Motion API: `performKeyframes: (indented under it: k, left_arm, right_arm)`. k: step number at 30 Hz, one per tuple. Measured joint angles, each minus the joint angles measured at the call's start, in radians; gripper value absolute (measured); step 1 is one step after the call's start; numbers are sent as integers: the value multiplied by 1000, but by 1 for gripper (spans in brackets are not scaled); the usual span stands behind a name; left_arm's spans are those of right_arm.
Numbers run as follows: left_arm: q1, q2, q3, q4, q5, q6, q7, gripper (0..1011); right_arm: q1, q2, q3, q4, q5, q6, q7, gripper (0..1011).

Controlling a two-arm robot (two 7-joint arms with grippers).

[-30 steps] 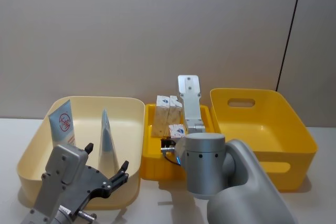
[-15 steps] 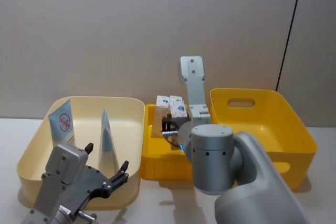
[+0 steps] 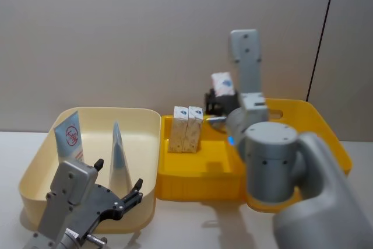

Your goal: Bimanual collaborative sorting of washing and personal care products

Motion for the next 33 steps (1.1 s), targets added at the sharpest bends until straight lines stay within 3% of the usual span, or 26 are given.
performKeyframes:
  k: [13, 16, 25, 28, 33]
  left_arm:
    - [0, 0, 0, 0, 0, 0, 0, 999]
    - [0, 0, 0, 0, 0, 0, 0, 1000]
    - [0, 0, 0, 0, 0, 0, 0, 1000]
    - [0, 0, 0, 0, 0, 0, 0, 1000]
    - [0, 0, 0, 0, 0, 0, 0, 999]
  right_arm:
    - [-10, 111, 68, -58, -16, -15, 39, 430]
    - [-6, 140, 79, -46, -15, -13, 69, 430]
    - [22, 176, 79, 27, -10, -24, 136, 430]
    - [32, 186, 77, 51, -9, -31, 156, 466]
    - [40, 193, 76, 71, -7, -36, 172, 645]
